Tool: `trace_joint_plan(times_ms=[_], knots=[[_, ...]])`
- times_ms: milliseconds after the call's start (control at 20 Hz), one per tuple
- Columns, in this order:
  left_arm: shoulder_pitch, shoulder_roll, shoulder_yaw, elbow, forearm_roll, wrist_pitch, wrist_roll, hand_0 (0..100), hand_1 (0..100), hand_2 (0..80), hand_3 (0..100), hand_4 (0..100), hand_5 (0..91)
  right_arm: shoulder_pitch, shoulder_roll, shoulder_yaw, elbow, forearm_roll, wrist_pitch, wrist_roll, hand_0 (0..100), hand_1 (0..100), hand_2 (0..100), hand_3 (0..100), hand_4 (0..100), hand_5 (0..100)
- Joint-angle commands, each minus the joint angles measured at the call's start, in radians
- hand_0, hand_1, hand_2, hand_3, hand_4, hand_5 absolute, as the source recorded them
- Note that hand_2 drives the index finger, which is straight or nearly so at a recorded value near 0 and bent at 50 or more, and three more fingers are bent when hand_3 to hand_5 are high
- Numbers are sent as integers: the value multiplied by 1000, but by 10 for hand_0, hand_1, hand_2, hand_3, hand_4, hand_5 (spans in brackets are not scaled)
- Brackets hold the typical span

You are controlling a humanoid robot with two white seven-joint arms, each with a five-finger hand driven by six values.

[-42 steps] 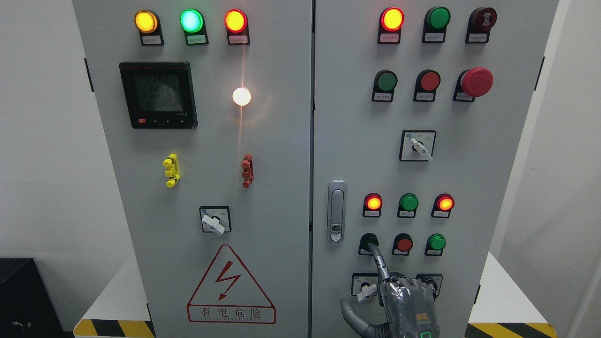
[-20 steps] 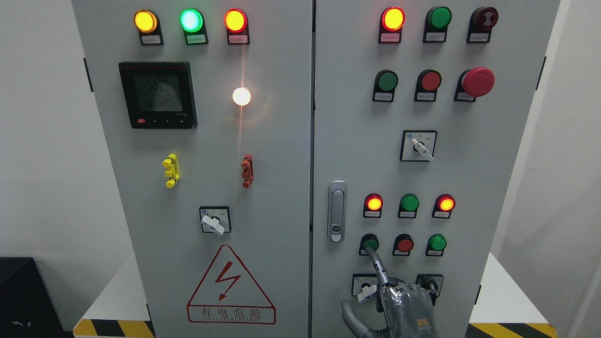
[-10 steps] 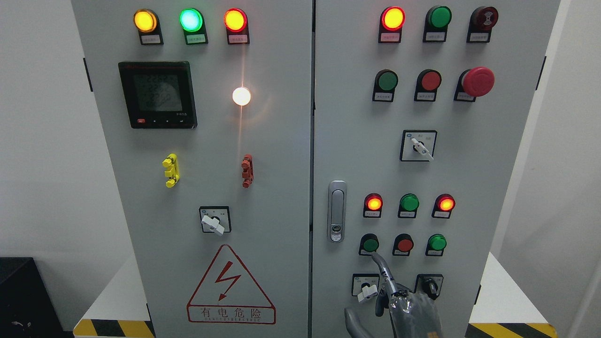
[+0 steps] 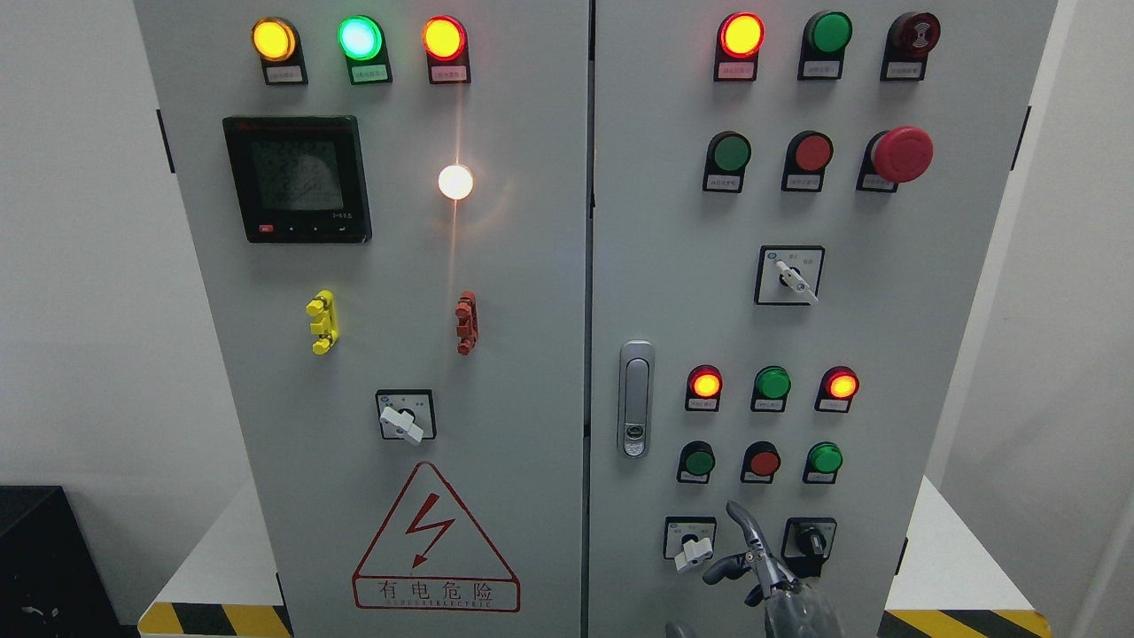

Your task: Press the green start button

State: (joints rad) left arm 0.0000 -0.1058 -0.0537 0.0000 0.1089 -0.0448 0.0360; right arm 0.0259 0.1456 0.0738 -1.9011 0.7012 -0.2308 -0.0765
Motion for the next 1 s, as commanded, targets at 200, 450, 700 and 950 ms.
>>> trace_joint_plan(times_ms=[200,450,700,950], knots=[[-23,0,0,-28,0,0,-1,120,556,0,0,0,0,45,0,3,-85,-325,37,29,0,0,0,64,15,0],[-23,0,0,-28,0,0,-1,120,556,0,0,0,0,45,0,3,-95,-396,71,53,0,0,0,27,0,0],[-23,0,0,-28,0,0,-1,120,556,0,0,0,0,45,0,3,-93,-404,82,76,0,0,0,16,0,0],[-23,0,0,-28,0,0,-1,120,556,0,0,0,0,45,2,4,-93,-404,84,81,0,0,0,13,0,0]])
